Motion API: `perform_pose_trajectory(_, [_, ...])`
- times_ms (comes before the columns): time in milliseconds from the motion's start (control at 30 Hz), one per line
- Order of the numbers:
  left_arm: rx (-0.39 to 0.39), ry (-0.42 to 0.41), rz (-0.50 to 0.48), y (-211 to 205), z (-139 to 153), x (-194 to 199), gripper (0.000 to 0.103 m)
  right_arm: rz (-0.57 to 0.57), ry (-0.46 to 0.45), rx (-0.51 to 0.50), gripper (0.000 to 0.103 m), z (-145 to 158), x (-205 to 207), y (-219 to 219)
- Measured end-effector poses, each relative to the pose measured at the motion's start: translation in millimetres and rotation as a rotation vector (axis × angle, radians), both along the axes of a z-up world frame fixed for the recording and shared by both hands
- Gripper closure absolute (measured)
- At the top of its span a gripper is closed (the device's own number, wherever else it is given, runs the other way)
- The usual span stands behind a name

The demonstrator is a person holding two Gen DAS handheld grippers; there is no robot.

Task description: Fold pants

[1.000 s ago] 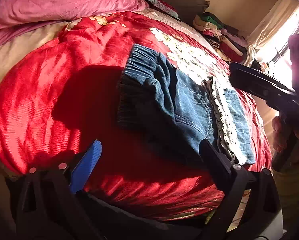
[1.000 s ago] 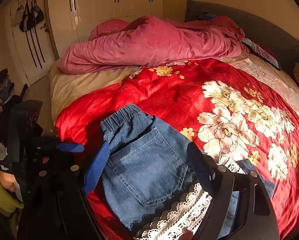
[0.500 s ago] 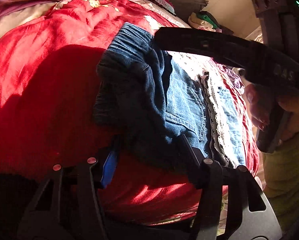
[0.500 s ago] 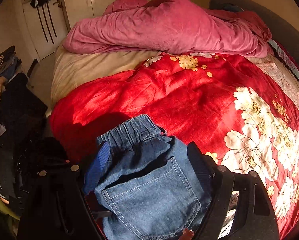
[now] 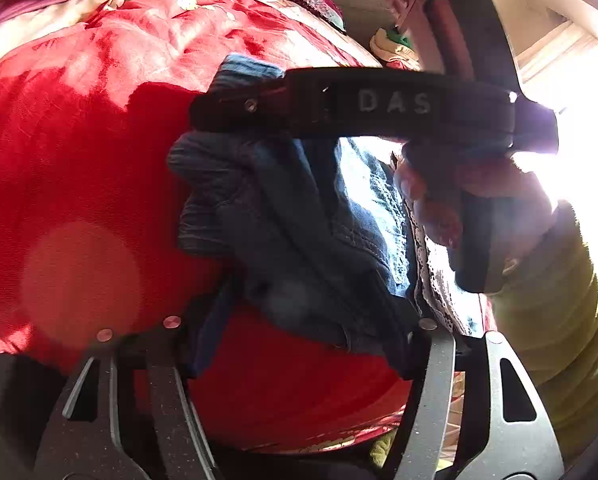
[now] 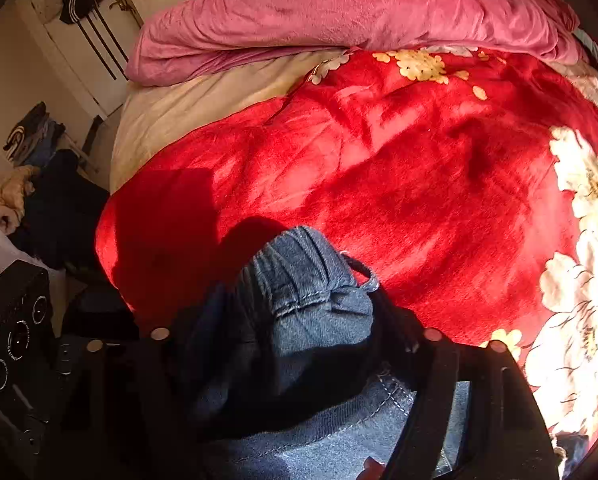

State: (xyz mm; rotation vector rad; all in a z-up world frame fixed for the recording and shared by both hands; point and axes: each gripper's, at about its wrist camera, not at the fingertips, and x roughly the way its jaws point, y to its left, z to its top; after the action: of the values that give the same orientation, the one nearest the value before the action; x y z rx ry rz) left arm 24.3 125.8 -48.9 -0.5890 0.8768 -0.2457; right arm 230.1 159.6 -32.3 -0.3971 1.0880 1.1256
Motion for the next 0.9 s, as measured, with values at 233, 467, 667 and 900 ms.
perform_pose_trajectory(233, [-0.021,-0.032,-0.008,-2,2,1,0.03,-0.048,0.064,0.167,0.066,23,3,-40])
perform_pose_trajectory(467, [-0.016,-0.042,-0.022,-16,12,9,0.026,-0.075,0.056,0.294,0.066,57,1,-94])
perform_pose_trajectory(667, [-0.039,-0.064,-0.059,-37,28,21,0.03,-0.104,0.029,0.341,0.066,70,0,-133])
perform_pose_trajectory(900, [0.015,-0.089,-0.096,-68,48,30,0.033,-0.151,0.013,0.384,0.066,74,3,-177])
